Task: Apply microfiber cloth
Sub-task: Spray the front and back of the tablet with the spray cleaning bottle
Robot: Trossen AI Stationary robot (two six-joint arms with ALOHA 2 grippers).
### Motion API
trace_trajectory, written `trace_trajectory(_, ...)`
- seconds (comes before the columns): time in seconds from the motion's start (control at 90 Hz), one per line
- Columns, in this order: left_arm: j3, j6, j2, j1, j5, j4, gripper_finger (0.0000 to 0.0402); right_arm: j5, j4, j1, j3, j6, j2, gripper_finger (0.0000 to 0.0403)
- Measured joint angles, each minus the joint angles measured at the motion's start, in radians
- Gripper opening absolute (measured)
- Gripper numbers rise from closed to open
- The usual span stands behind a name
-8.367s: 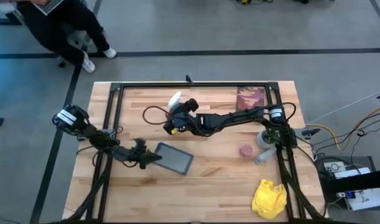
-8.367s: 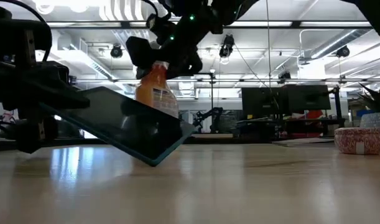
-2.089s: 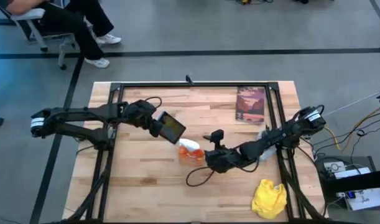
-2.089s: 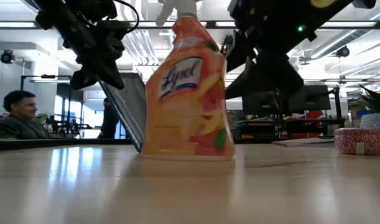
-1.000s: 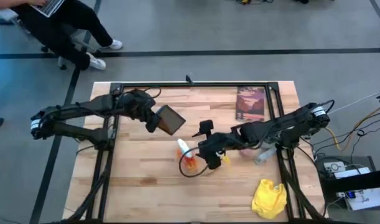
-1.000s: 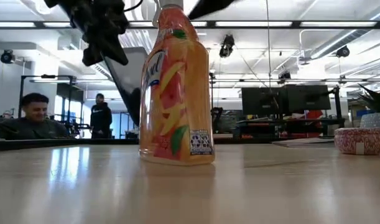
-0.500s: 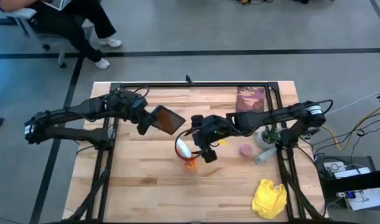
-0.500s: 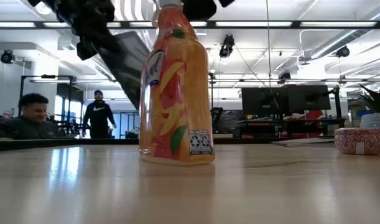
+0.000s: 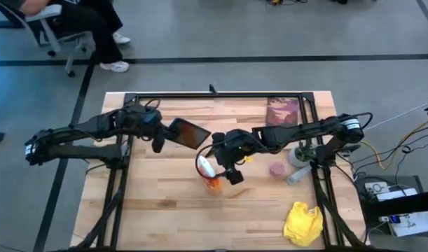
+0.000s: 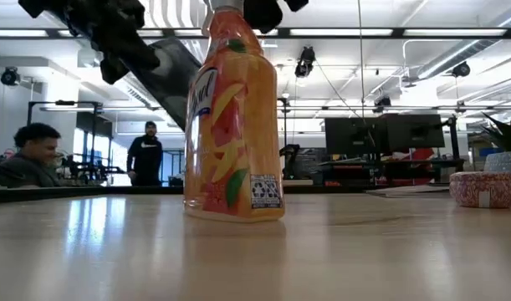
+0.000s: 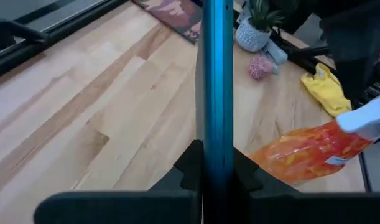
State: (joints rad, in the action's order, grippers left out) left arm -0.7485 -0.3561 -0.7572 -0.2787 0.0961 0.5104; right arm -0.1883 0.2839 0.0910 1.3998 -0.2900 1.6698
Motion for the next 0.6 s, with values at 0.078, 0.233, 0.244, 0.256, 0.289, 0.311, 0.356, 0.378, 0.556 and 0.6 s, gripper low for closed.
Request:
trace_trajectory(0.078,0.007,-0.002,0.003,0.000,0.000,0.001,0.0011,0.002,-0.014,-0.001,-0.001,-0.016,0.016,0.0356)
trace_trajectory(0.233,0.051,-0.019,0.000,0.000,0.000,-0.036,0.0011,0.004,-0.060,-0.007,-0.002,-0.034,0.027,0.0373)
trace_trajectory(0.244,0.056,-0.021,0.000,0.000,0.000,-0.043,0.0011,0.004,-0.064,-0.007,-0.002,-0.033,0.028,0.0375)
trace_trajectory(0.256,0.060,-0.022,-0.001,0.000,0.000,-0.049,0.0011,0.004,-0.066,-0.007,-0.002,-0.032,0.029,0.0376)
trace_trajectory(0.289,0.072,-0.026,-0.002,0.000,0.000,-0.068,0.0011,0.003,-0.070,-0.008,-0.002,-0.031,0.035,0.0380)
trace_trajectory(0.311,0.079,-0.027,-0.002,0.000,0.000,-0.080,0.0011,0.002,-0.072,-0.008,-0.002,-0.030,0.040,0.0383)
trace_trajectory(0.356,0.095,-0.031,-0.002,0.000,0.000,-0.103,0.0011,0.001,-0.082,-0.008,-0.002,-0.024,0.048,0.0388)
trace_trajectory(0.378,0.103,-0.034,-0.002,0.000,0.000,-0.116,0.0011,0.000,-0.083,-0.008,-0.002,-0.021,0.050,0.0390)
trace_trajectory(0.556,0.145,-0.045,0.002,0.000,0.000,-0.181,0.0011,-0.004,-0.091,-0.006,-0.002,-0.018,0.049,0.0399)
trace_trajectory(0.6,0.150,-0.045,0.002,0.000,0.001,-0.193,0.0011,-0.004,-0.087,-0.006,-0.002,-0.018,0.051,0.0398)
